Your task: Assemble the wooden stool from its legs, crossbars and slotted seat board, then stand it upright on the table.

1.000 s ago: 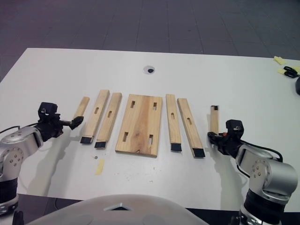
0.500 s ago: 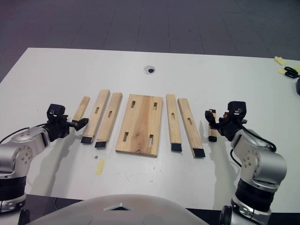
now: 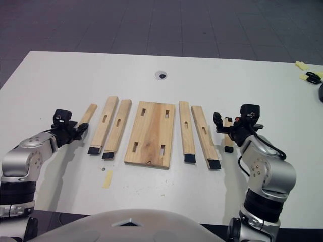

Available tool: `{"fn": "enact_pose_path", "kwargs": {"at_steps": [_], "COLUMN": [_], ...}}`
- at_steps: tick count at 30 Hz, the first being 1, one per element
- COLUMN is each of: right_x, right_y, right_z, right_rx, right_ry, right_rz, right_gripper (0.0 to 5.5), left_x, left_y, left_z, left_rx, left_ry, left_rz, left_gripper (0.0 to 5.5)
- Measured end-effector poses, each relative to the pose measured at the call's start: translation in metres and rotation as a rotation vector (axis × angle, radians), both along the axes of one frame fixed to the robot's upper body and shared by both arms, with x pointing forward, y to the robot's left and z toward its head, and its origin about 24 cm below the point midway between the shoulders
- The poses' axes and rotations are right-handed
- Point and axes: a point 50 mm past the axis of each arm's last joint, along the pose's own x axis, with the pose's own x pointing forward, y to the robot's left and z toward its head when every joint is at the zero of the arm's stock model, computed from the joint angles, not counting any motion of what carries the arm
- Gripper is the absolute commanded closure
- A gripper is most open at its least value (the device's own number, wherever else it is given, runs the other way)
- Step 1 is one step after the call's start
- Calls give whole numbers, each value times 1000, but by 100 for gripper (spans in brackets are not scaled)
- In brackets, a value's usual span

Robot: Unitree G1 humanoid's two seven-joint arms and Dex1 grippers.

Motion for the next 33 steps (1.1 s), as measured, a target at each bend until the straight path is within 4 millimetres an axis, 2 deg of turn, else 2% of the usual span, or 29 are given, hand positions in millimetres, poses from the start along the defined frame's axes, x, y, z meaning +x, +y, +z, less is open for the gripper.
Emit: {"fn": "enact_pose_path", "kwargs": {"at_steps": [2, 10, 13, 16, 17, 19, 21, 24, 26, 29, 33], "right_x": [2, 6, 11, 18, 22, 25, 25, 24, 25, 27, 31], "right_y": [3, 10, 18, 36, 47, 63, 76, 92, 99, 111, 123], "right_z": [0, 1, 6, 20, 30, 48, 64, 83, 86, 86, 82], "right_rx": [4, 14, 30, 183, 286, 448, 610, 775, 819, 859, 871], "right_ry": [-12, -37, -93, -208, -276, -374, -454, -516, -509, -471, -422], "right_rz": [1, -10, 33, 128, 187, 280, 377, 497, 534, 560, 562], "right_gripper": [10, 10, 10, 10, 10, 10, 10, 10, 10, 10, 74], "left_x": [0, 1, 10, 35, 45, 49, 46, 34, 28, 23, 19], "left_y": [-1, -7, -11, -16, -23, -39, -61, -100, -116, -132, -142], "left_z": [0, 3, 12, 57, 87, 122, 141, 143, 139, 132, 129], "left_rx": [-5, 38, 23, 46, 42, 27, -29, -150, -191, -202, -174], "left_ry": [5, 9, -85, -359, -512, -682, -765, -743, -712, -665, -660], "left_rz": [-14, -81, -42, 0, -12, -83, -225, -503, -623, -734, -787], "left_gripper": [419, 420, 420, 420, 420, 420, 420, 420, 420, 420, 420]}}
